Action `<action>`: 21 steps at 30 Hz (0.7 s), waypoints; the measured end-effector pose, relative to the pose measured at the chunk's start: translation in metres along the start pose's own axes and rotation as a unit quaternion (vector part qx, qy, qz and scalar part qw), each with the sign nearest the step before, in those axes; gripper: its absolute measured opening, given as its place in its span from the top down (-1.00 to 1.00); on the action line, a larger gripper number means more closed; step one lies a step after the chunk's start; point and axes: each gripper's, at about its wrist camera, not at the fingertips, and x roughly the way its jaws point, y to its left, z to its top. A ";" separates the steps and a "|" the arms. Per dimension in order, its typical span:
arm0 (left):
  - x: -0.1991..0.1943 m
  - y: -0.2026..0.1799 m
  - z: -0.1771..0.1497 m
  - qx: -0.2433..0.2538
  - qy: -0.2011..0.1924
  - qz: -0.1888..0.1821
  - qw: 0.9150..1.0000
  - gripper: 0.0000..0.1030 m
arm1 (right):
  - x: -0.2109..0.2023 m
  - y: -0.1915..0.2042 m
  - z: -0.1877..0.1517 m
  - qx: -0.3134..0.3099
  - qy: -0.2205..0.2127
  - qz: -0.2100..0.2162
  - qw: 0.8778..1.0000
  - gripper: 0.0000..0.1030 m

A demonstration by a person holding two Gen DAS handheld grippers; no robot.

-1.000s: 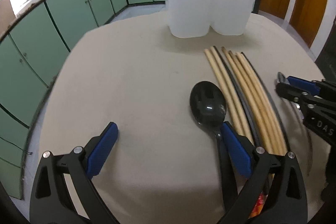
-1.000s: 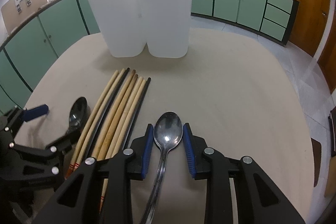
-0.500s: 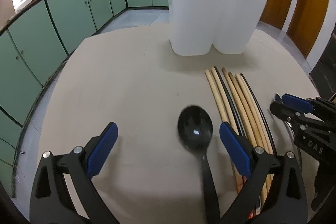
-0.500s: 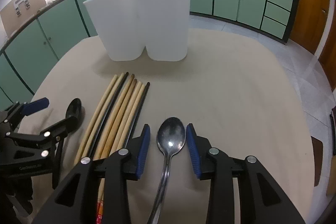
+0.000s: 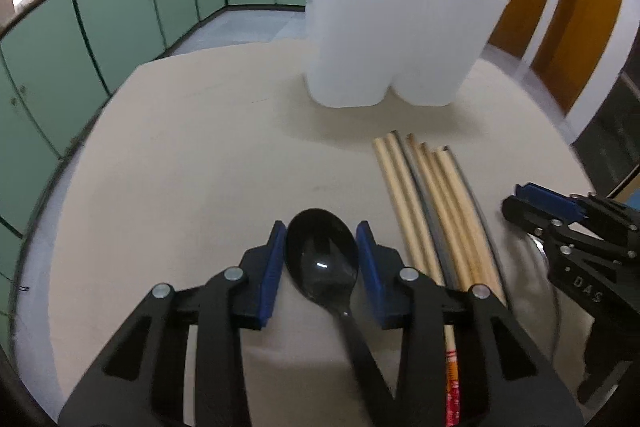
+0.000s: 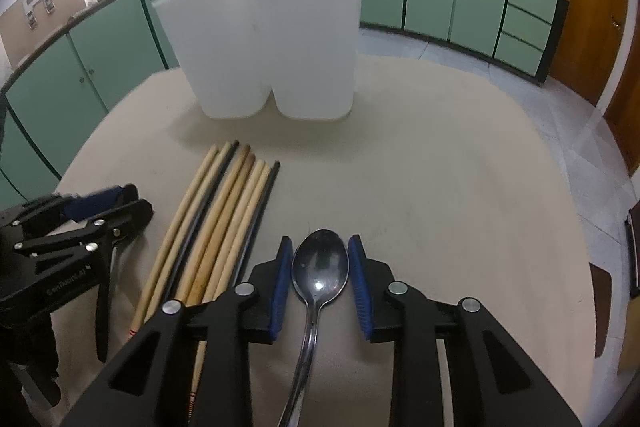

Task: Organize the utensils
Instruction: 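Carry both spoons into the white holder and open both tools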

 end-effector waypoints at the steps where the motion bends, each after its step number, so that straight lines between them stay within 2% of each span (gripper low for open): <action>1: -0.003 0.000 0.000 -0.004 -0.005 -0.009 1.000 0.33 | -0.005 0.000 0.000 0.000 -0.013 0.002 1.000 0.45; 3: -0.010 -0.001 -0.001 -0.006 -0.020 -0.015 1.000 0.33 | -0.018 -0.001 0.001 -0.001 -0.042 0.004 0.999 0.45; 5: -0.023 -0.007 0.000 -0.004 -0.051 -0.018 0.999 0.33 | -0.030 -0.003 0.004 -0.002 -0.070 0.004 0.998 0.45; 10: -0.062 -0.009 0.009 0.003 -0.147 -0.010 0.989 0.33 | -0.067 -0.013 0.022 0.009 -0.146 0.028 0.989 0.46; 14: -0.087 -0.013 0.028 0.015 -0.215 -0.006 0.976 0.33 | -0.094 -0.015 0.047 0.006 -0.199 0.041 0.979 0.46; 21: -0.110 -0.028 0.101 0.028 -0.312 -0.002 0.950 0.33 | -0.120 -0.026 0.117 -0.003 -0.270 0.049 0.961 0.46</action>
